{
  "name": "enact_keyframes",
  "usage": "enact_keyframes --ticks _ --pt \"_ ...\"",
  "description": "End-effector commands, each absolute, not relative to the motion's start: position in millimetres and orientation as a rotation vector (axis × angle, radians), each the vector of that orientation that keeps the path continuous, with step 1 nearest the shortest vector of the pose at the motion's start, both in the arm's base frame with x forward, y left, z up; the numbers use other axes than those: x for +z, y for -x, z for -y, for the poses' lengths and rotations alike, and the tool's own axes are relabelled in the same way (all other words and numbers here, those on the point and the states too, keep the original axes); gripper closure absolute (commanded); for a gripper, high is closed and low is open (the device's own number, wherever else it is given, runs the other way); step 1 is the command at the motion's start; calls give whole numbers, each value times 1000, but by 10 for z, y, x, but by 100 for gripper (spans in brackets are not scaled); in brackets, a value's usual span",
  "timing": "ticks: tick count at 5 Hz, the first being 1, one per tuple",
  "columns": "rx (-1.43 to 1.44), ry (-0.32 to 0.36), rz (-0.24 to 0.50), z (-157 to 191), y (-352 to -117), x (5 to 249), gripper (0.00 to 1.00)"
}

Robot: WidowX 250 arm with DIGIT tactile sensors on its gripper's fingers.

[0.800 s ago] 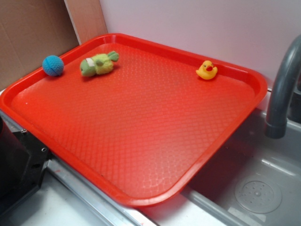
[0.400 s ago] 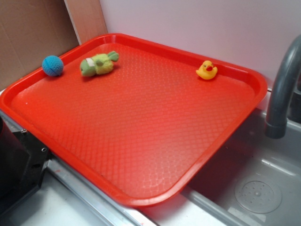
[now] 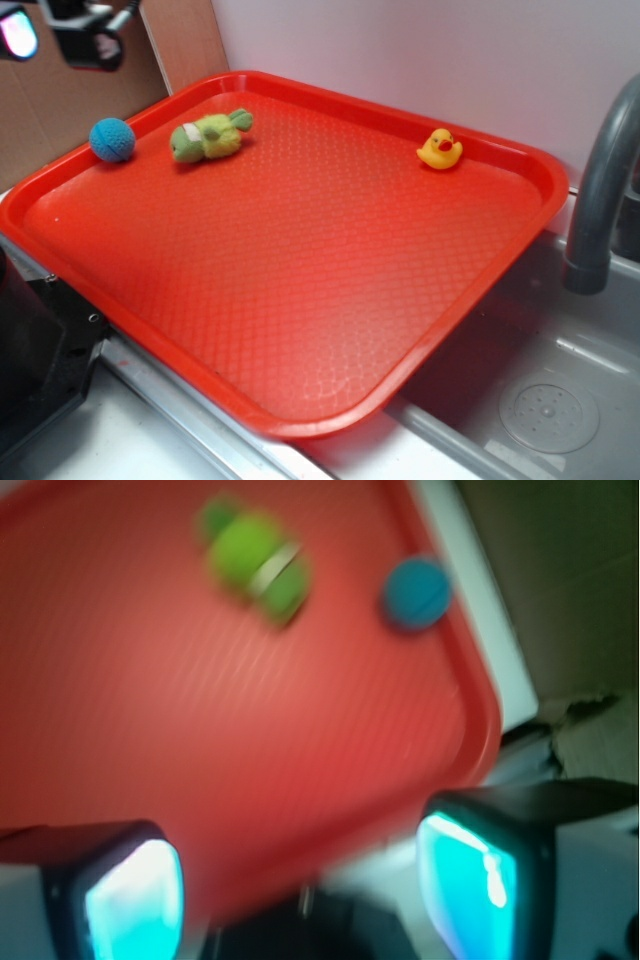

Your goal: Grab the blue ball.

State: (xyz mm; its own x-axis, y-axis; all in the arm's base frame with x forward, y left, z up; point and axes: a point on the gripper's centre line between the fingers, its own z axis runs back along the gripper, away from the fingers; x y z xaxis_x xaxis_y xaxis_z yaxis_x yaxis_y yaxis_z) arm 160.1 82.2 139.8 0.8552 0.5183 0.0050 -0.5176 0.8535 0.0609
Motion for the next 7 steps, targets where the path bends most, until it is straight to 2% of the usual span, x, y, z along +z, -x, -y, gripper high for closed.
enact_keyframes --ticks 1,4,5,6,7 --pt "926 -127 76 -1347 -1641 1165 0" --pt "926 -127 76 -1347 -1641 1165 0" --pt "1103 -35 71 -1360 -1604 947 0" --pt "1293 -76 115 -1368 -1639 776 0" --pt "1359 -110 193 -1407 -1694 591 0"
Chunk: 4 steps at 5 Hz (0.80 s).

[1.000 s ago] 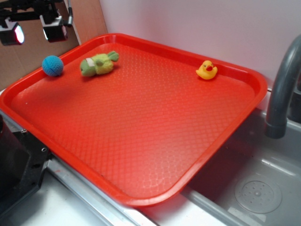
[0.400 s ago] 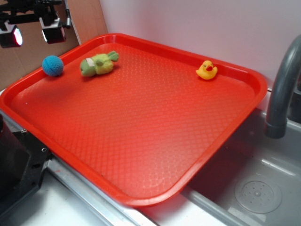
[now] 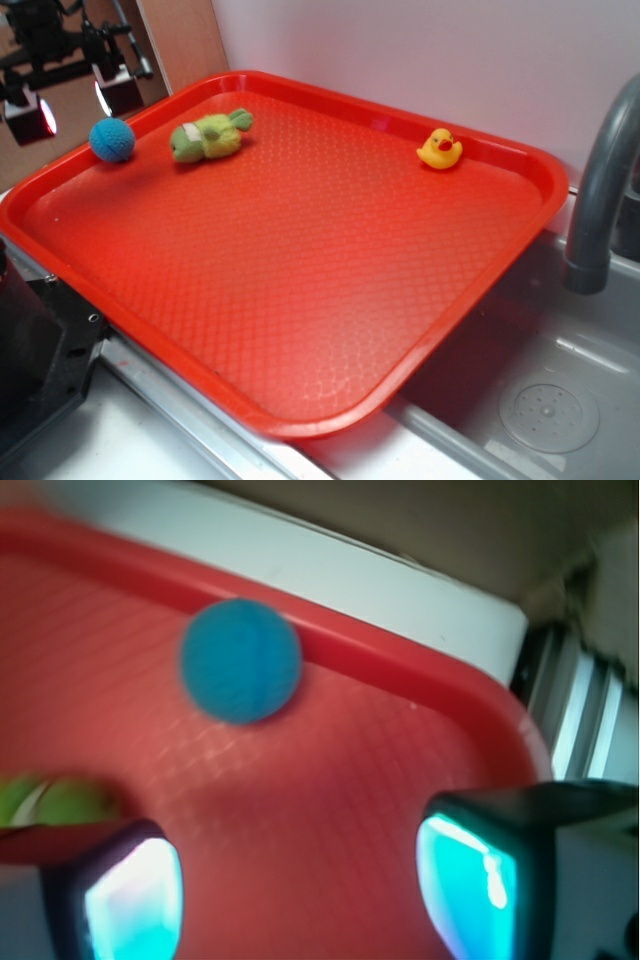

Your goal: Grab the blue ball.

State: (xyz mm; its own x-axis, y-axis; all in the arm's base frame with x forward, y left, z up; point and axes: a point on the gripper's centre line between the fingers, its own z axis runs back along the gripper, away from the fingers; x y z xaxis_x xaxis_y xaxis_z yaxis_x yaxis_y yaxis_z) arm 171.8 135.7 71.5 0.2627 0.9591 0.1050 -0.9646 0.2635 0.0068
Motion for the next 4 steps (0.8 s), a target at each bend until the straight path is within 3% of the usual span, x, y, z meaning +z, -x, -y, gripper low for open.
enact_keyframes --ticks 1,2,3,4 --pt "1319 -160 233 -1464 -1765 435 0" --pt "1313 -212 218 -1652 -1800 247 0" --pt "1296 -244 206 -1682 -1823 116 100" --pt "1213 -237 182 -1598 -1831 228 100"
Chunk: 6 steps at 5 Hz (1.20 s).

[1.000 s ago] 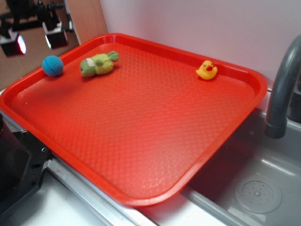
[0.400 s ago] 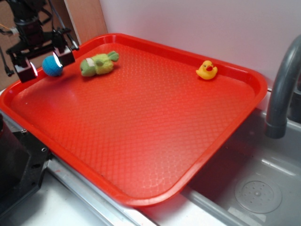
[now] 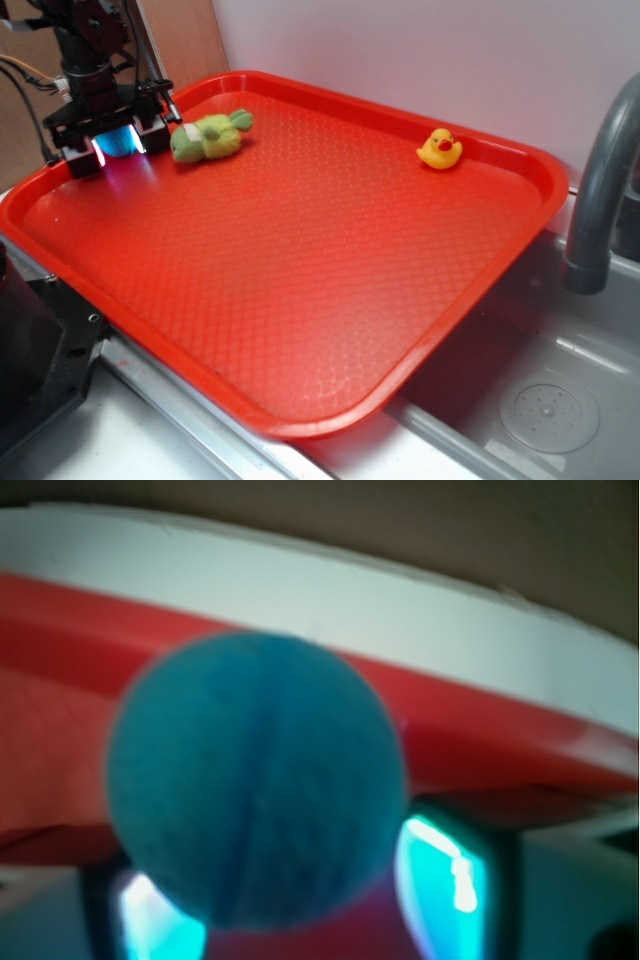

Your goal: Grab the blue ball.

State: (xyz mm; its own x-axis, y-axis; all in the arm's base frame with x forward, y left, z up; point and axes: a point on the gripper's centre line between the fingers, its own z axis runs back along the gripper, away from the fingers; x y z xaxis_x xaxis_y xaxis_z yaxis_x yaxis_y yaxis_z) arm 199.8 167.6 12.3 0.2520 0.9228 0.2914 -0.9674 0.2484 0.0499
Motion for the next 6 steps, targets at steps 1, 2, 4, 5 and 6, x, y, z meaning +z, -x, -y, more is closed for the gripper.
enact_keyframes --ticks 1,2,4,5,6 --pt "1069 -170 168 -1467 -1822 574 100" --pt "889 -132 139 -1273 -1756 1048 100" --pt "652 -131 153 -893 -1570 1440 100" --pt "525 -102 151 -753 -1531 1461 100" --pt "392 -26 148 -683 -1517 1495 100"
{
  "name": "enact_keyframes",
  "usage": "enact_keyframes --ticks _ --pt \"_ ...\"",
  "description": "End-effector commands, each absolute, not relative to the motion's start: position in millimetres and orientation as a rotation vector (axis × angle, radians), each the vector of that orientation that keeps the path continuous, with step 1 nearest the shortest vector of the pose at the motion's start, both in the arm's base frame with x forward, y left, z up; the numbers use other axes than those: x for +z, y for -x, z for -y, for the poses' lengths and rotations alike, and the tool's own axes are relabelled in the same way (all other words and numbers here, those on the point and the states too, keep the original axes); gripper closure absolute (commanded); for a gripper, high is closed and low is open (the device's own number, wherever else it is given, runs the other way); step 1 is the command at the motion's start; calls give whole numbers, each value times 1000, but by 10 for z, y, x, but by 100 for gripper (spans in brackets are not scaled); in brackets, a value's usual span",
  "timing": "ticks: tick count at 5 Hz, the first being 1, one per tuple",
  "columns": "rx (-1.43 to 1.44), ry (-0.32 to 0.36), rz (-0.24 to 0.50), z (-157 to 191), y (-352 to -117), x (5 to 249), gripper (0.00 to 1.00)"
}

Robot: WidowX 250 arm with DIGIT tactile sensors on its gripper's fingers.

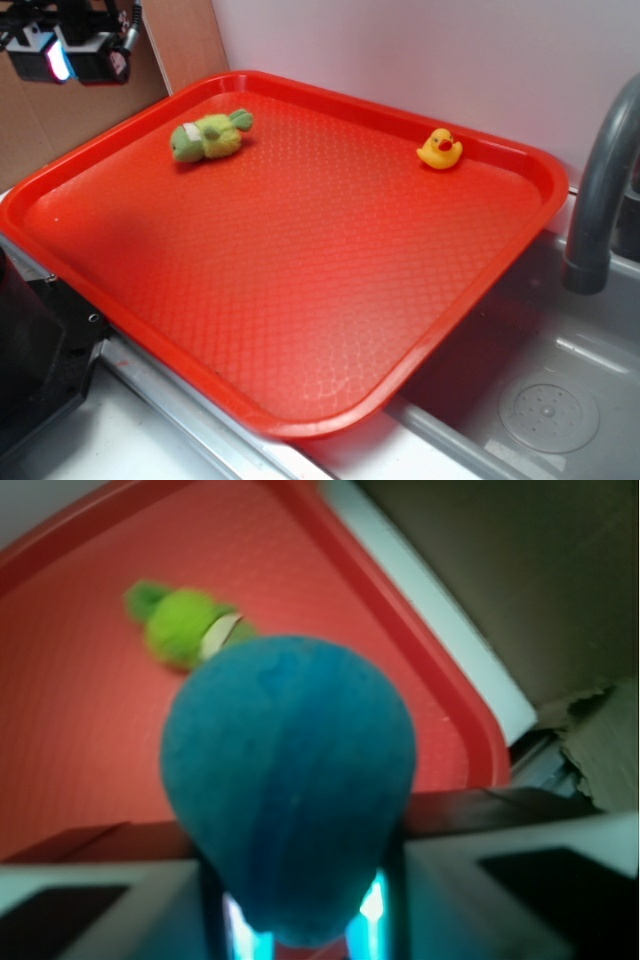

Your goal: Grab the blue ball.

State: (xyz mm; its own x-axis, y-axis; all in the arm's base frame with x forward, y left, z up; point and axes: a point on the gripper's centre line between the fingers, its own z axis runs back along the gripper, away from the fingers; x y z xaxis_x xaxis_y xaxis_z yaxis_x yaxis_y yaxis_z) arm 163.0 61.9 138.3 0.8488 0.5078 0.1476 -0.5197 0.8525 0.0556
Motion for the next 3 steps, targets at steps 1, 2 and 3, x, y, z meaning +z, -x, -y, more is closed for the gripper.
enact_keyframes --ticks 1,2,3 --pt "263 54 117 -619 -1541 1498 100" --pt "248 65 81 -617 -1568 1439 100" --pt "253 9 109 -631 -1631 1365 100"
